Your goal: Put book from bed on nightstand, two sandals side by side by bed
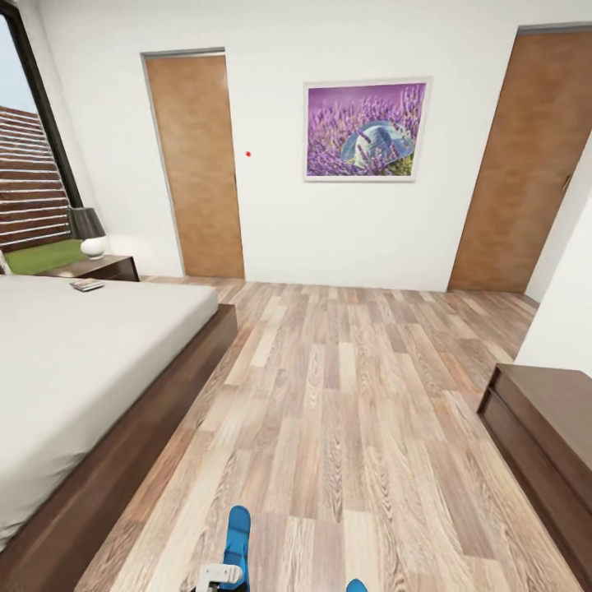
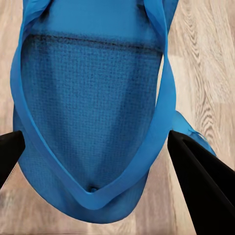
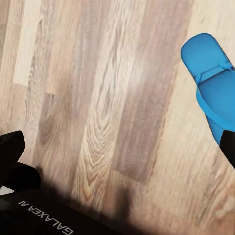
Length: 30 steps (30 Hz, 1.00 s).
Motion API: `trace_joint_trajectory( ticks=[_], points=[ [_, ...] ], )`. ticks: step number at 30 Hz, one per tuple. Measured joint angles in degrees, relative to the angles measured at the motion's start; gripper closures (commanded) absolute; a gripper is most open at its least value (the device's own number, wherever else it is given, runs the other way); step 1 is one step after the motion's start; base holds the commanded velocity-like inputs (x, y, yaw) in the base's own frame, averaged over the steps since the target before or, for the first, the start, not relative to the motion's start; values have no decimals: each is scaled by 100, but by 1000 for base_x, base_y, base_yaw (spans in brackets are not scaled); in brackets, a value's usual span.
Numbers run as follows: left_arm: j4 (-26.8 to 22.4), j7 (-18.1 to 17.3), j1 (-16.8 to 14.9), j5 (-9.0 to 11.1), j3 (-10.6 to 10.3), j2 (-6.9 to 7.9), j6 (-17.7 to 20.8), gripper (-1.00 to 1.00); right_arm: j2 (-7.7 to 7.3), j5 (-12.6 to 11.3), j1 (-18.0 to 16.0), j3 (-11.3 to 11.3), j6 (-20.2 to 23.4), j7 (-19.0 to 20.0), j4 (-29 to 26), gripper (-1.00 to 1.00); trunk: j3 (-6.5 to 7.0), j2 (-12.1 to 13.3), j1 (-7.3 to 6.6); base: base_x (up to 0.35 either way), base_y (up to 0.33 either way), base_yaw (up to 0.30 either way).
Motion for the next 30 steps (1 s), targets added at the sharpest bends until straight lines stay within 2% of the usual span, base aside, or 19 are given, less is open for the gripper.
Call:
trace_joint_trajectory(
  ticks=[21,30],
  points=[
    [0,0,0,-1,0,1,0,100,0,-7,0,-1,0,17,0,-100,0,0,0,0,0,287],
    [3,0,-2,-4,-1,-1,-1,100,-1,-8,2,1,0,20,-2,-100,0,0,1,-126,0,38]
  ],
)
